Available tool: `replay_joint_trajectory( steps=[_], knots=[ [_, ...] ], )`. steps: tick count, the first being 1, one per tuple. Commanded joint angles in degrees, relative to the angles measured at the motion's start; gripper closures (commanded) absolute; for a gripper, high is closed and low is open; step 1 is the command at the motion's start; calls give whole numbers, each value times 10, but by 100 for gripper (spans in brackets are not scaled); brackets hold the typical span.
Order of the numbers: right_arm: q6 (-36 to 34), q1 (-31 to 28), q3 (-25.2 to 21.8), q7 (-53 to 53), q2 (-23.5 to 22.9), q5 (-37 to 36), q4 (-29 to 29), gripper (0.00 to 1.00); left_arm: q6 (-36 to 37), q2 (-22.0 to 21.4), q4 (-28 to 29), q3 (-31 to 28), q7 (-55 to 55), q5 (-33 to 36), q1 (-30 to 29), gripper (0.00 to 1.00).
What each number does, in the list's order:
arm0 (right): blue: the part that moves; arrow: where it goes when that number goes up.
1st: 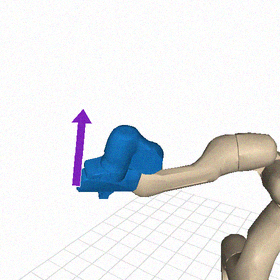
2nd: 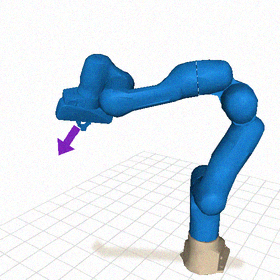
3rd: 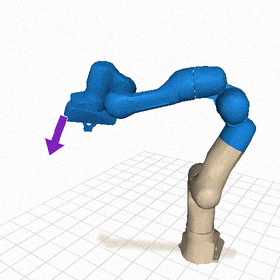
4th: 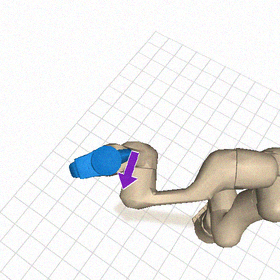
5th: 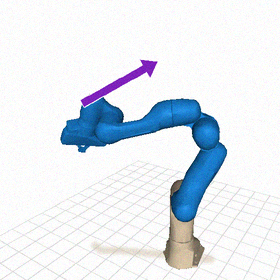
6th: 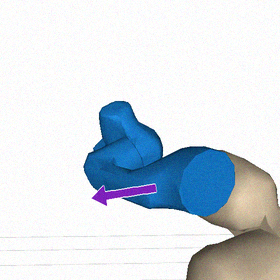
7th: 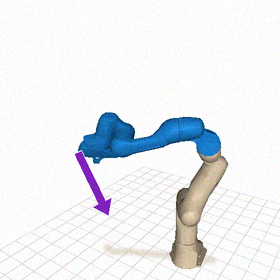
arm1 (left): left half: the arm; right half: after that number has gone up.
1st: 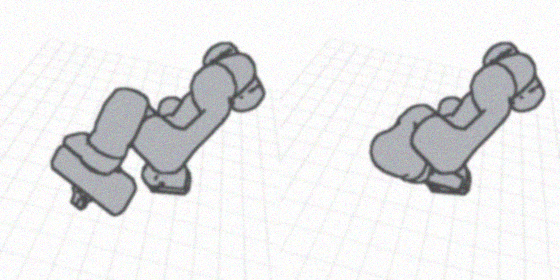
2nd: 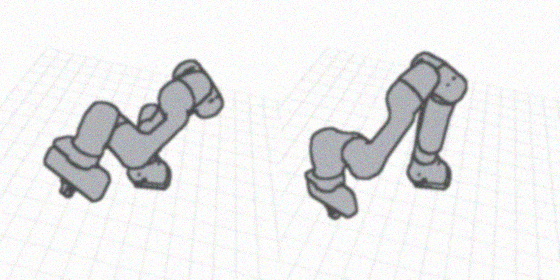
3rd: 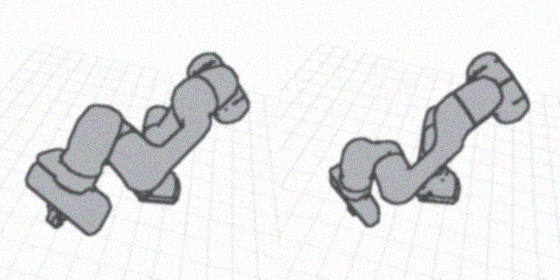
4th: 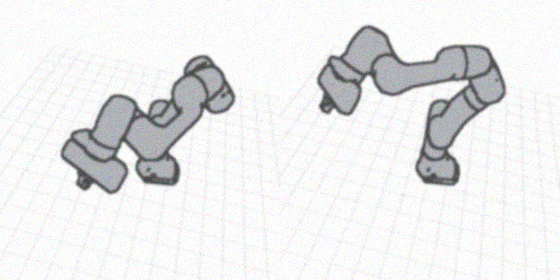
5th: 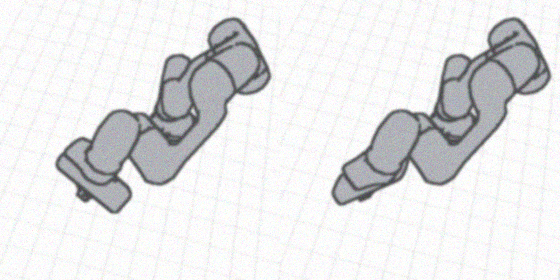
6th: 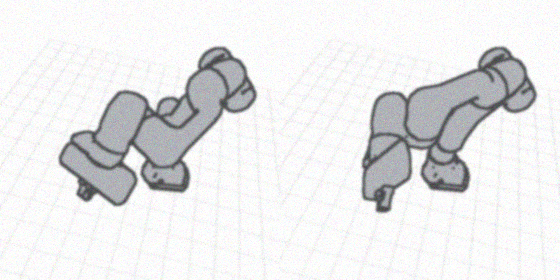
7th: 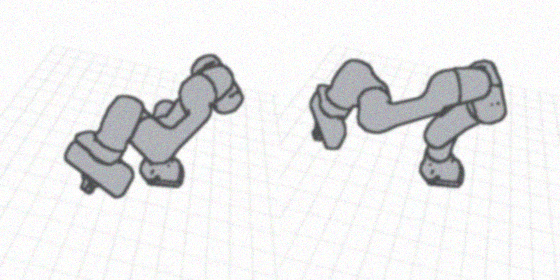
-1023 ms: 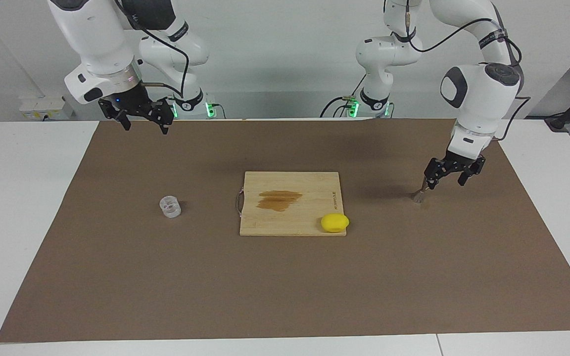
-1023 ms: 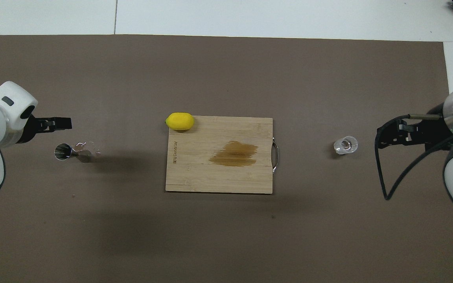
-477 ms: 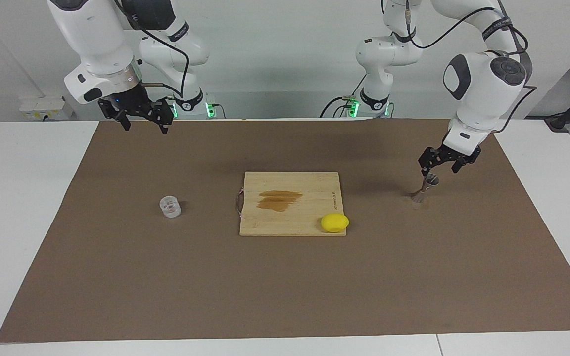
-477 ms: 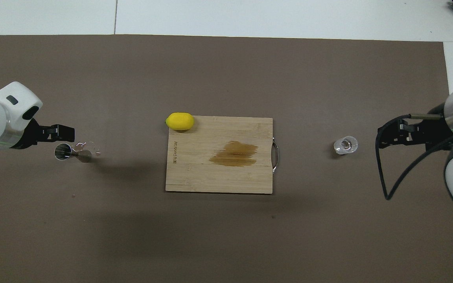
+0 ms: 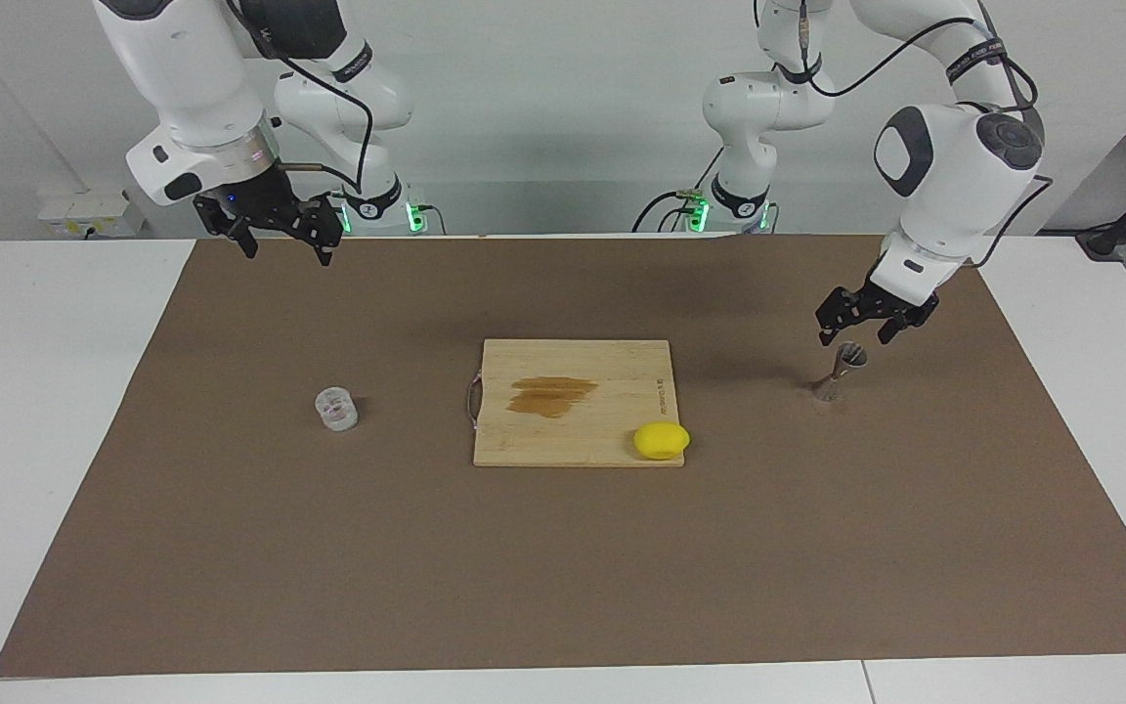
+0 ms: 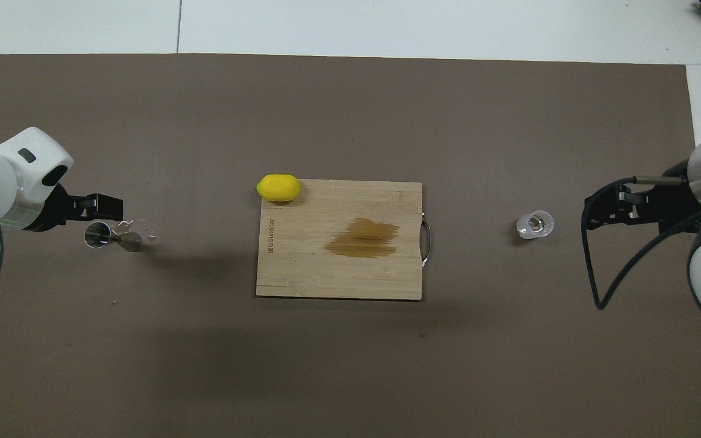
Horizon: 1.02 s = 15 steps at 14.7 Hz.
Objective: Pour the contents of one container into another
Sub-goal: 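Open the left gripper and lower it around the small cup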
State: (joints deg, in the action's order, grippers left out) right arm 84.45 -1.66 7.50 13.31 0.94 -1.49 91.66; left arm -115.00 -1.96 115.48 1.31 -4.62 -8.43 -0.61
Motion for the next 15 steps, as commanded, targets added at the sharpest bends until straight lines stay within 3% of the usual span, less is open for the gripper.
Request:
replay_joint_trajectory(
  steps=[1,6,11,15],
  knots=[
    [13,-3,2,-2,7,3,5,0,12,-6,3,-1,-99,-65,-40,0],
    [12,0,3,5,8,2,6,0,14,-1,4,-2,-301,-134,-78,0],
    [15,-5,2,-2,7,3,6,0,14,18,4,-2,-671,-231,-127,0],
    [15,-4,2,1,7,3,7,0,73,49,1,-1,-821,-348,-161,0]
  ],
)
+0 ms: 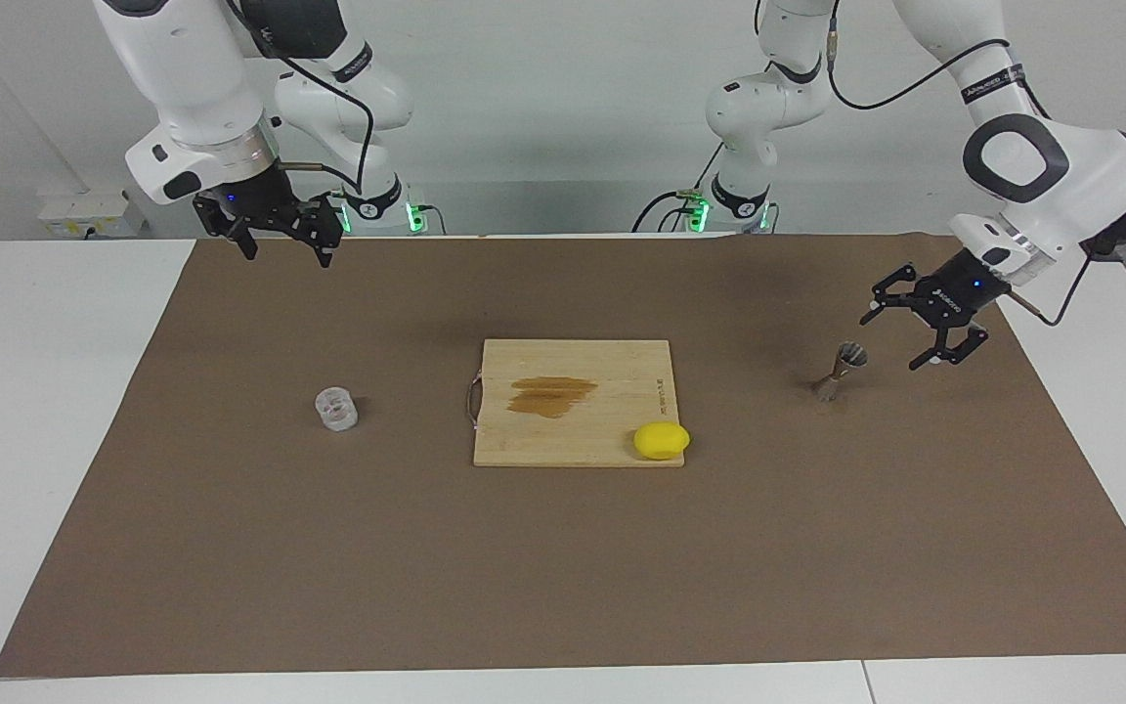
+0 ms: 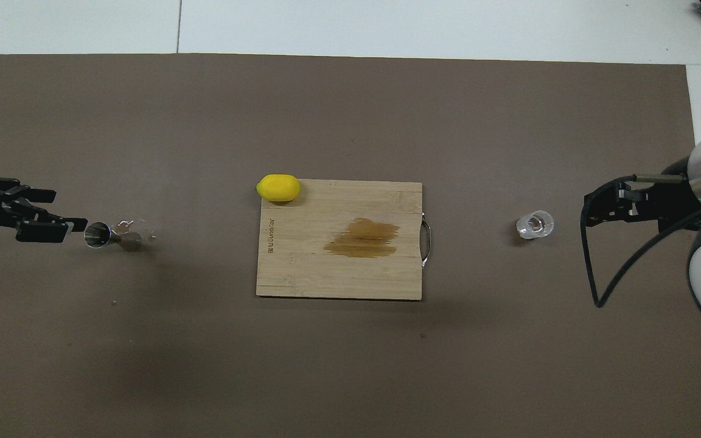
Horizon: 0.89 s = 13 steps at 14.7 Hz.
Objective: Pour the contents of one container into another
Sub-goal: 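Open the left gripper and lower it around the small cup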
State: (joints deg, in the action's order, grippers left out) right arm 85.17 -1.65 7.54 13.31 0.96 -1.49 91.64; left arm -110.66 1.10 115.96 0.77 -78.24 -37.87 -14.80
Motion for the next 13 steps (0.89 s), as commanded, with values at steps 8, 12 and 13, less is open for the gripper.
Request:
replay_joint_trajectory(
  steps=[8,12,13],
  knots=[
    [8,-4,3,6,7,3,7,0,215,124,-12,4,-413,-223,-95,0],
    [8,-4,2,14,8,3,7,0,276,157,-15,4,-472,-234,-132,0],
    [8,-4,2,18,8,3,7,0,301,187,-30,5,-508,-240,-143,0]
  ],
)
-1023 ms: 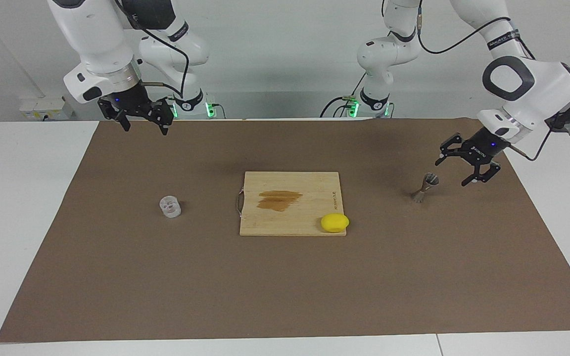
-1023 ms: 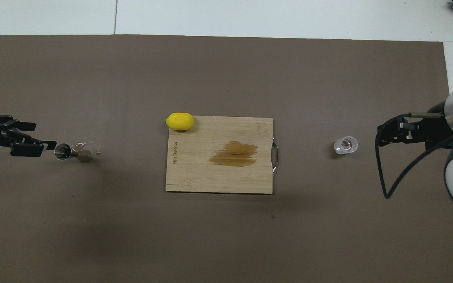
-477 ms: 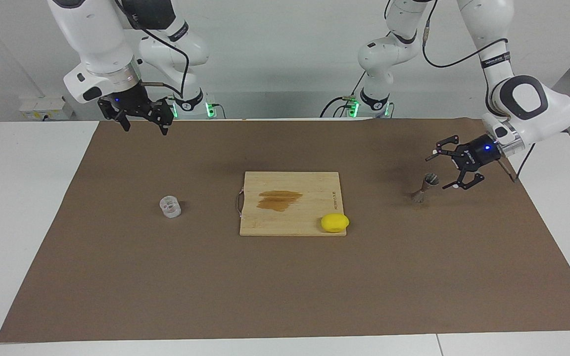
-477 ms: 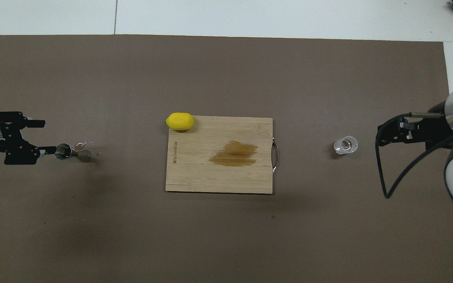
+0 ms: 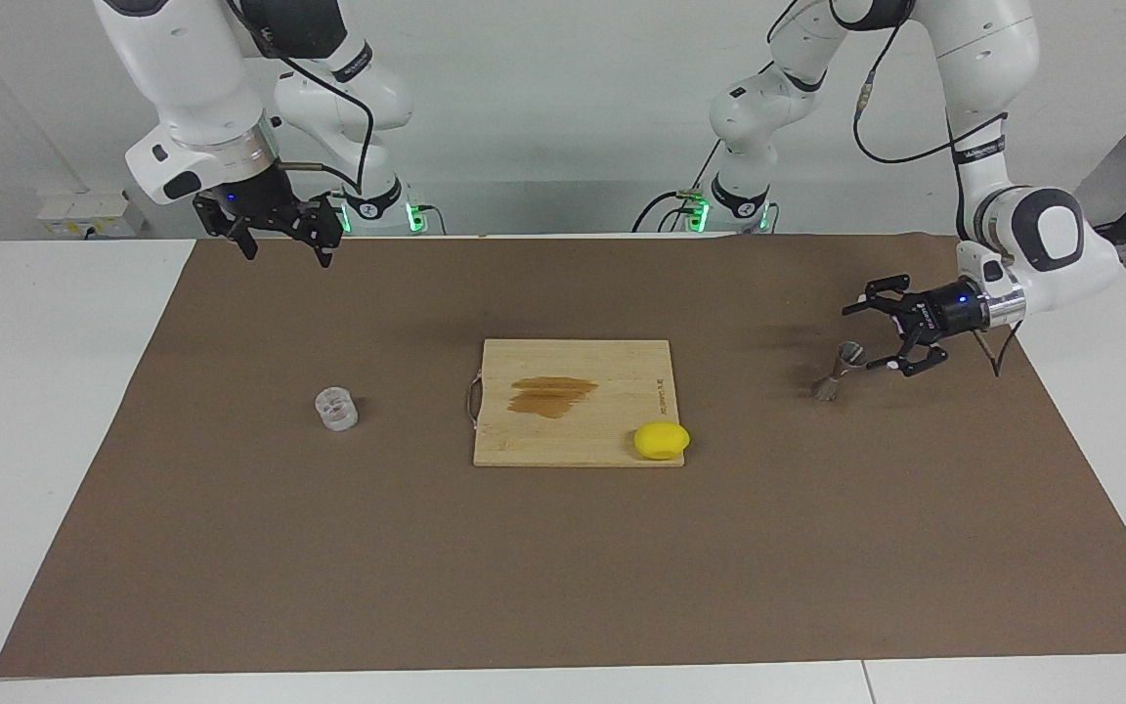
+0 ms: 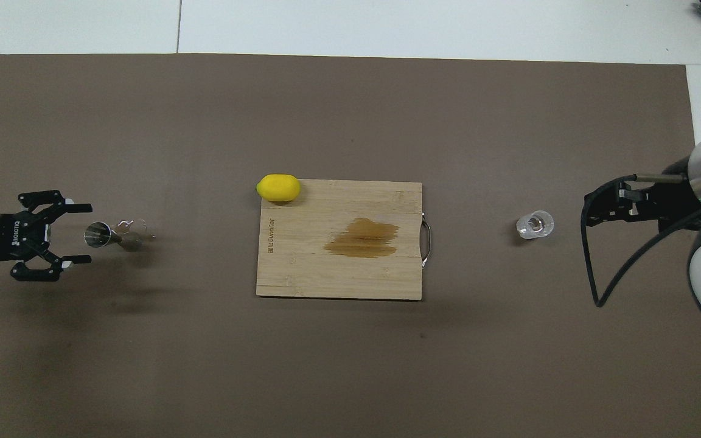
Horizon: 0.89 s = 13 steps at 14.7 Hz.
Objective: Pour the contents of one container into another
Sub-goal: 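Open the left gripper and lower it around the small cup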
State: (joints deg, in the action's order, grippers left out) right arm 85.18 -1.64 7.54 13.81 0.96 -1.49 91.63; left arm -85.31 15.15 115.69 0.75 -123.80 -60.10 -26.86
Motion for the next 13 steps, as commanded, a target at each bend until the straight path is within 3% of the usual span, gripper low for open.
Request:
replay_joint_trajectory(
  steps=[1,7,13],
  knots=[
    [8,-4,3,15,8,3,7,0,65,64,-34,4,-89,-25,-28,0],
    [8,1,2,19,8,3,8,0,92,131,-28,4,-143,-65,-50,0],
    [8,2,3,28,9,3,9,0,121,135,-11,3,-144,-109,-35,0]
  ],
)
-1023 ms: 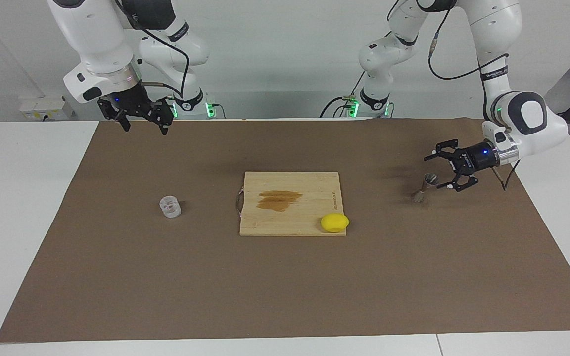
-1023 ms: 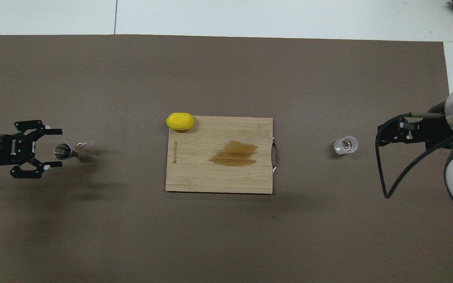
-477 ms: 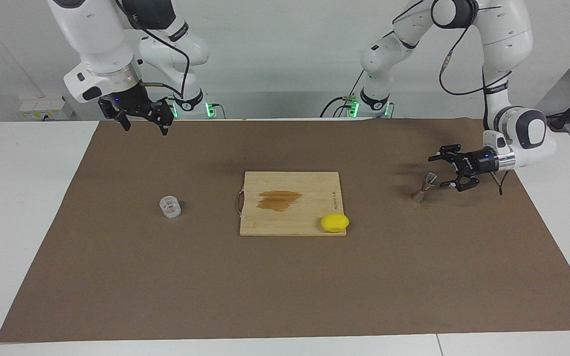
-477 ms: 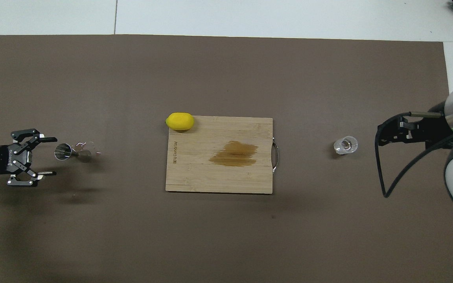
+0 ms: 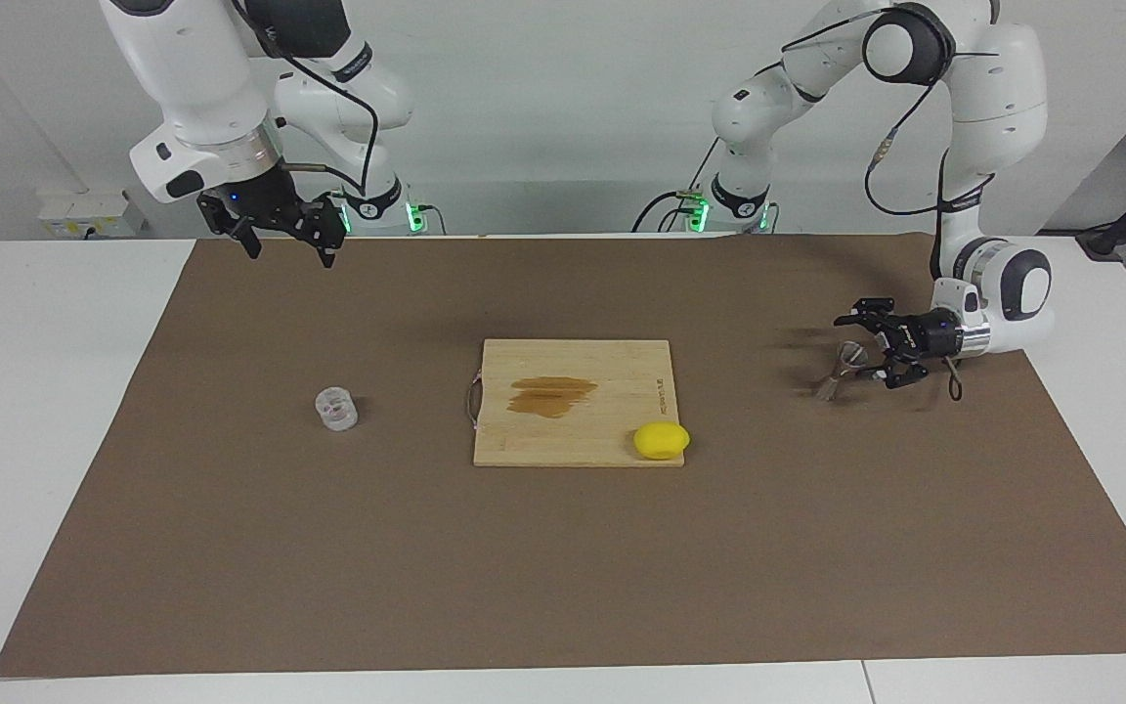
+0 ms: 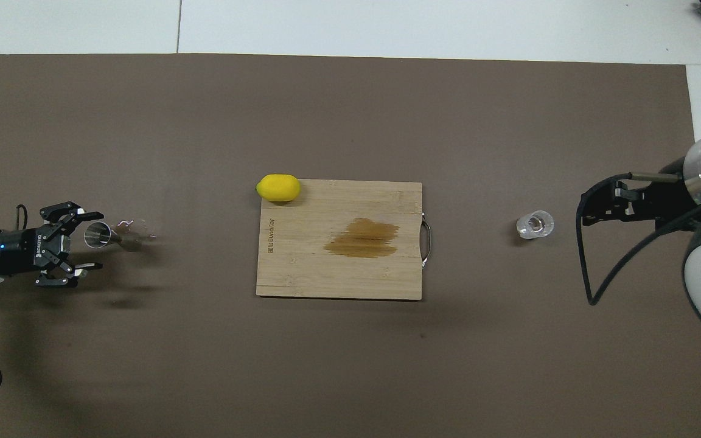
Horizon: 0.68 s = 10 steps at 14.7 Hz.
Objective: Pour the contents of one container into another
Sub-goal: 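Open the left gripper and lower it around the small cup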
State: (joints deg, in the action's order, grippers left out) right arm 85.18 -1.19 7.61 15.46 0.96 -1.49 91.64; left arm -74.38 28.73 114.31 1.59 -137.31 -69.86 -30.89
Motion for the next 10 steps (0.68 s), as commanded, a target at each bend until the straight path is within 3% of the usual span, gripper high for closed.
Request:
replay_joint_trajectory(
  steps=[1,10],
  knots=[
    [8,-2,2,11,9,3,9,0,12,-1,3,-6,-12,-12,8,0],
    [8,-3,2,11,11,3,14,0,-6,-1,0,-9,-40,-5,-1,3]
  ],
)
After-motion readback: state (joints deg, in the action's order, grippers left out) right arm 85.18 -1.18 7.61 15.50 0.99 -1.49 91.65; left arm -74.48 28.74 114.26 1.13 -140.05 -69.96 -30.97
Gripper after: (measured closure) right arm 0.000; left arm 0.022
